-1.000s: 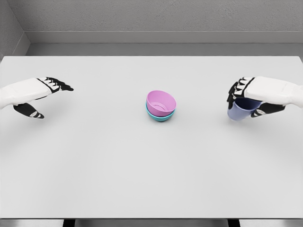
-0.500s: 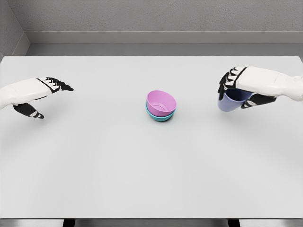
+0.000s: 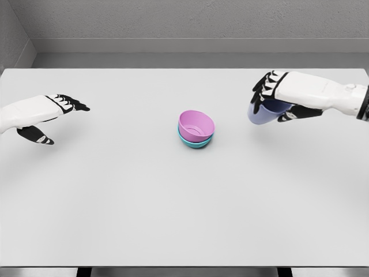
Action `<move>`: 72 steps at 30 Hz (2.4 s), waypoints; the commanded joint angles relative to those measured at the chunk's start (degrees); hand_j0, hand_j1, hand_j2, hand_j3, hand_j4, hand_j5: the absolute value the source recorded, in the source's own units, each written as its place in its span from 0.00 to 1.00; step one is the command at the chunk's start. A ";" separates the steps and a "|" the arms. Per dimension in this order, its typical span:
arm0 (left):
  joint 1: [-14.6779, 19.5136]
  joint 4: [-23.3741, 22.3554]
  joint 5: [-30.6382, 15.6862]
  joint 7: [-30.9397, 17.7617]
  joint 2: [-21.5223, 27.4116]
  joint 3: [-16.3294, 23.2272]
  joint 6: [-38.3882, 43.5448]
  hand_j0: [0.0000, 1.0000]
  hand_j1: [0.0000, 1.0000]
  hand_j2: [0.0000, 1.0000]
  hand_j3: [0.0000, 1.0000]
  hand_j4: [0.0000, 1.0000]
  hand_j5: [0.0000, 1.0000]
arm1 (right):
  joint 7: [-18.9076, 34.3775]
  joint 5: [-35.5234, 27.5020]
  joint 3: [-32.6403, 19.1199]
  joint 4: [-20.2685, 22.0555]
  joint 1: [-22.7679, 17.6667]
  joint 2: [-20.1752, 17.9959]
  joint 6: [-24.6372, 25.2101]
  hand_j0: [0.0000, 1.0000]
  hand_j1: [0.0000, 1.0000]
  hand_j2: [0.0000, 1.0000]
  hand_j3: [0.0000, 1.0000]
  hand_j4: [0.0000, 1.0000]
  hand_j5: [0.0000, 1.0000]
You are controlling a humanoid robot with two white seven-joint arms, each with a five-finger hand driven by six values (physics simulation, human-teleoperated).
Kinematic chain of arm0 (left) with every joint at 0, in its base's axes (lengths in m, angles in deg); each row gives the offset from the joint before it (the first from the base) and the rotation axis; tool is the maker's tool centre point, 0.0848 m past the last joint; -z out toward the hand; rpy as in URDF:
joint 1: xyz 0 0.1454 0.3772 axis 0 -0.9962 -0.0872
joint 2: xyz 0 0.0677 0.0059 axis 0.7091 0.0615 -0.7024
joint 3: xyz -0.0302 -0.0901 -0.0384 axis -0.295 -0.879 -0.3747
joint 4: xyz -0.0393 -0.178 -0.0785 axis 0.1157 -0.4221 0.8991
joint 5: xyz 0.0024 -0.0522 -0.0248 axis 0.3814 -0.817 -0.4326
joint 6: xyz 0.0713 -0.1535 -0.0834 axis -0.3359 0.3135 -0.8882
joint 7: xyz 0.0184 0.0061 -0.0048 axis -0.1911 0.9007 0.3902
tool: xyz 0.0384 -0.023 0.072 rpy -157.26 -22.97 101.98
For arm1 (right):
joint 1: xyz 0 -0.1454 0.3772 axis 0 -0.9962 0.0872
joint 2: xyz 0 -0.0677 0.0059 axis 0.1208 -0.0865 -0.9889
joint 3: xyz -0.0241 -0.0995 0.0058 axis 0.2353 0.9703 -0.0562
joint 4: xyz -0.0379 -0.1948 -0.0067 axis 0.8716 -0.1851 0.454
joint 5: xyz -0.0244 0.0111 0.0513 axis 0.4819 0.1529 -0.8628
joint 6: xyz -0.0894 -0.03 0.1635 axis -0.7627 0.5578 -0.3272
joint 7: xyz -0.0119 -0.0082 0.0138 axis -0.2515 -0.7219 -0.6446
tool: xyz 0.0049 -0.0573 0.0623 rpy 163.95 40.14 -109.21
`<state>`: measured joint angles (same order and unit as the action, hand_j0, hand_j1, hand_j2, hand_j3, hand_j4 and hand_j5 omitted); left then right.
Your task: Stacking bowl and cup with both arms
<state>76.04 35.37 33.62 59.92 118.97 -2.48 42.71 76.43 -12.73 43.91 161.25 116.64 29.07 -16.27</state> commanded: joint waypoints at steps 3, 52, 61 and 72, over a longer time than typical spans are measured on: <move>0.00 0.01 -0.34 0.03 0.00 -0.04 0.11 1.00 1.00 1.00 1.00 1.00 1.00 | -0.05 -0.38 0.00 0.59 0.26 0.82 0.21 0.53 0.53 0.53 0.53 0.53 0.53; -0.09 0.01 -0.34 0.03 -0.09 0.05 0.11 1.00 1.00 1.00 1.00 1.00 1.00 | -0.05 0.06 5.27 0.59 4.48 11.98 0.21 0.53 0.53 0.53 0.53 0.53 0.53; -0.09 0.01 -0.34 0.03 -0.09 -0.04 0.11 1.00 1.00 1.00 1.00 1.00 1.00 | -0.05 0.15 7.82 0.24 5.98 13.30 0.21 0.53 0.53 0.53 0.53 0.53 0.53; -0.09 0.01 -0.34 0.03 -0.09 0.05 0.11 1.00 1.00 1.00 1.00 1.00 1.00 | -0.05 1.20 8.26 -2.66 6.94 14.18 0.21 0.53 0.53 0.53 0.53 0.53 0.53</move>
<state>75.95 35.38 33.63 59.92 118.82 -2.42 42.71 76.43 -11.33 52.19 159.08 123.58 43.16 -16.25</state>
